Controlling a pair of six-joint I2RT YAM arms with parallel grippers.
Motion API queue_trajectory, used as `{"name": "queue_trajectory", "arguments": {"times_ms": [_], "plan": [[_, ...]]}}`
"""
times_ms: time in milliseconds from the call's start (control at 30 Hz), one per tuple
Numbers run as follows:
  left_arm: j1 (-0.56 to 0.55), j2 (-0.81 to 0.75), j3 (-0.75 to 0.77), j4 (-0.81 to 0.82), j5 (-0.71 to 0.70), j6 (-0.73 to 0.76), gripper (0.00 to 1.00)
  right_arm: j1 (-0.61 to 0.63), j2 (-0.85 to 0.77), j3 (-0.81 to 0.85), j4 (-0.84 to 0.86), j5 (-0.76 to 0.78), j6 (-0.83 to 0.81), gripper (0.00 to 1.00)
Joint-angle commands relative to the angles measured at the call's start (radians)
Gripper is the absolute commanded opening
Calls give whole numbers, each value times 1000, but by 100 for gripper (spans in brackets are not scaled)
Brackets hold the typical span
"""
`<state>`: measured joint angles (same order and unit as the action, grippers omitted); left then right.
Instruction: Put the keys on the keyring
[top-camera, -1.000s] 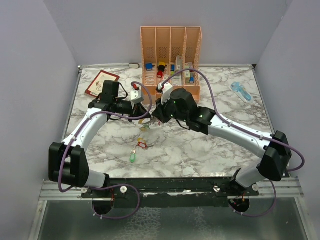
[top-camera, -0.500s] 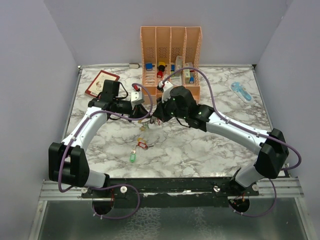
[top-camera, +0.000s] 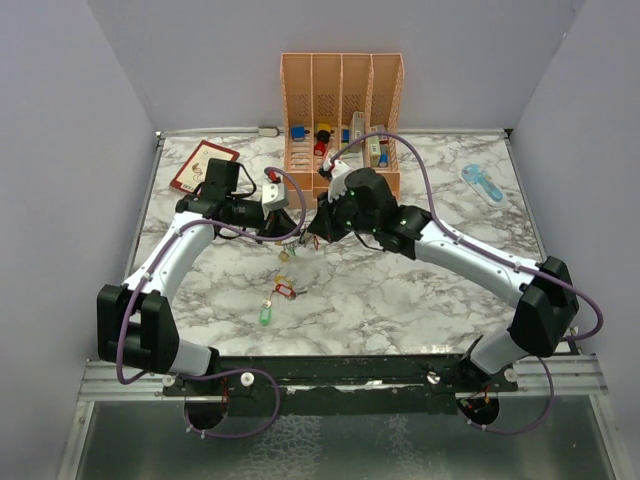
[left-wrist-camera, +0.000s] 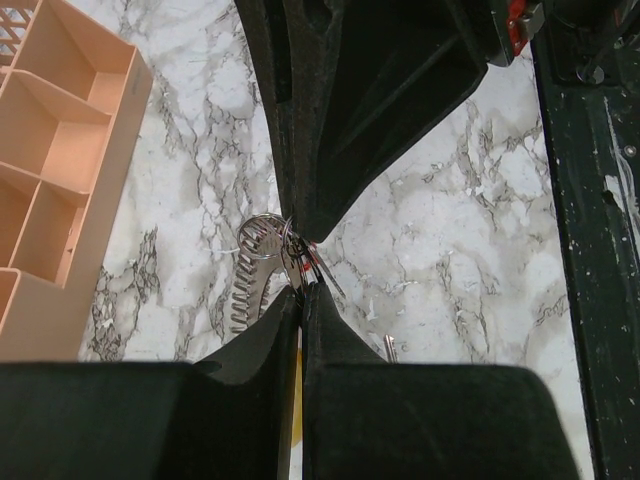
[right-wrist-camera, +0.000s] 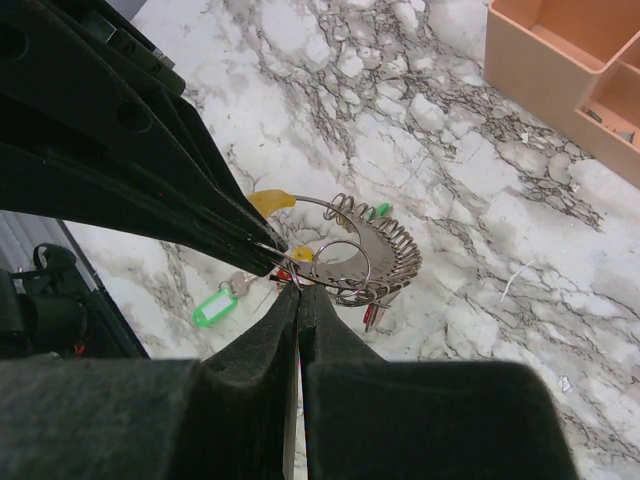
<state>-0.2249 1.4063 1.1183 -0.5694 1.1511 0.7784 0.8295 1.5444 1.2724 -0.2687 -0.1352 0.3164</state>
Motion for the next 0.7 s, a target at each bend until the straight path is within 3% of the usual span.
{"name": "queue_trajectory", "arguments": {"times_ms": [0, 667], "plan": [[-8, -9, 41, -42, 61, 42, 0, -27, 3, 4, 11, -32, 19, 1], [-8, -9, 88, -93, 91, 85, 0, -88, 73, 3, -24, -225, 111, 1]]}}
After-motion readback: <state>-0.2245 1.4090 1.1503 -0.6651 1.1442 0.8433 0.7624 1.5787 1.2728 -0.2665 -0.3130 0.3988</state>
